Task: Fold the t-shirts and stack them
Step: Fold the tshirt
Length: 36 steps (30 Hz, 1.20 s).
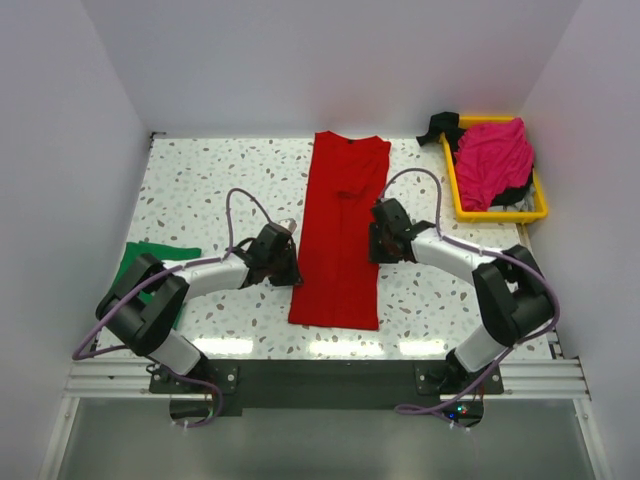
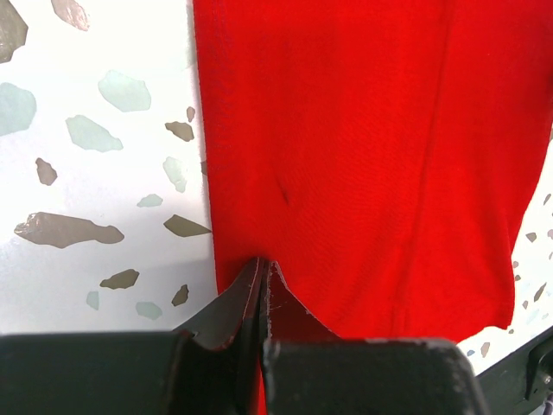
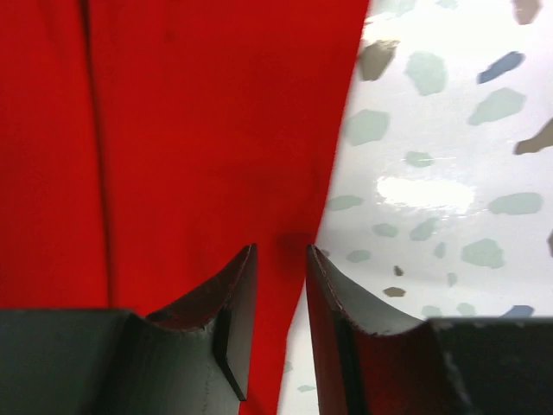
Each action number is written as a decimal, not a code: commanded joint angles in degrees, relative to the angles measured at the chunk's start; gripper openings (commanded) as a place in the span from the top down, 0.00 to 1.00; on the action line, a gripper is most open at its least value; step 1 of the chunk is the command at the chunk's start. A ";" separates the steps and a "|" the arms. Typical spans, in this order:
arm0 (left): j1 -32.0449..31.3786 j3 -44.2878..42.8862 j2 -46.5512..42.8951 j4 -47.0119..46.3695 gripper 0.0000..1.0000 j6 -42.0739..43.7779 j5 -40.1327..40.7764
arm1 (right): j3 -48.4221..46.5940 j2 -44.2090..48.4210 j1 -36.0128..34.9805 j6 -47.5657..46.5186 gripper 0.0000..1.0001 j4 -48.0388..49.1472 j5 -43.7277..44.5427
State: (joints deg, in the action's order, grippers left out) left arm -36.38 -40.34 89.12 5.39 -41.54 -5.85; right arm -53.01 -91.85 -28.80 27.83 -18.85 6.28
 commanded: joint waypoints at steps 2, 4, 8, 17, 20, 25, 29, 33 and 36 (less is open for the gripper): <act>0.26 0.87 0.35 3.75 0.99 0.14 -0.04 | -0.16 -0.96 -3.19 1.25 0.71 0.31 3.56; 0.26 0.96 0.26 3.84 0.99 0.14 -0.04 | -0.42 -1.57 -3.55 1.26 0.73 -0.39 4.95; 0.26 1.14 0.00 3.93 0.99 0.14 0.05 | -0.95 -2.19 -3.63 0.64 0.73 -1.62 6.54; 0.26 1.49 0.00 3.84 0.99 0.23 0.05 | -0.07 -2.98 -3.55 0.20 0.74 -0.75 5.23; 0.26 1.49 0.09 3.93 0.99 0.23 0.13 | 0.02 -3.16 -3.55 0.12 0.82 -0.84 5.40; 0.26 1.58 0.09 4.19 0.99 0.23 0.31 | 0.19 -2.81 -3.46 -0.32 0.94 -1.54 6.19; 0.26 1.84 -0.09 4.28 1.00 0.32 0.40 | -0.07 -2.19 -2.93 -0.68 0.98 -2.42 6.99; 0.26 1.84 -0.17 4.46 1.00 0.32 0.49 | 0.37 -1.57 -2.23 -1.03 1.00 -2.42 7.08; 0.26 1.93 -0.09 4.37 1.00 0.41 0.48 | 0.89 -1.75 -1.62 -1.03 1.00 -2.24 6.99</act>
State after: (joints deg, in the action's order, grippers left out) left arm -36.38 -40.27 89.12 5.37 -41.52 -5.85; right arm -52.95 -94.50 -31.09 27.49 -20.62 11.25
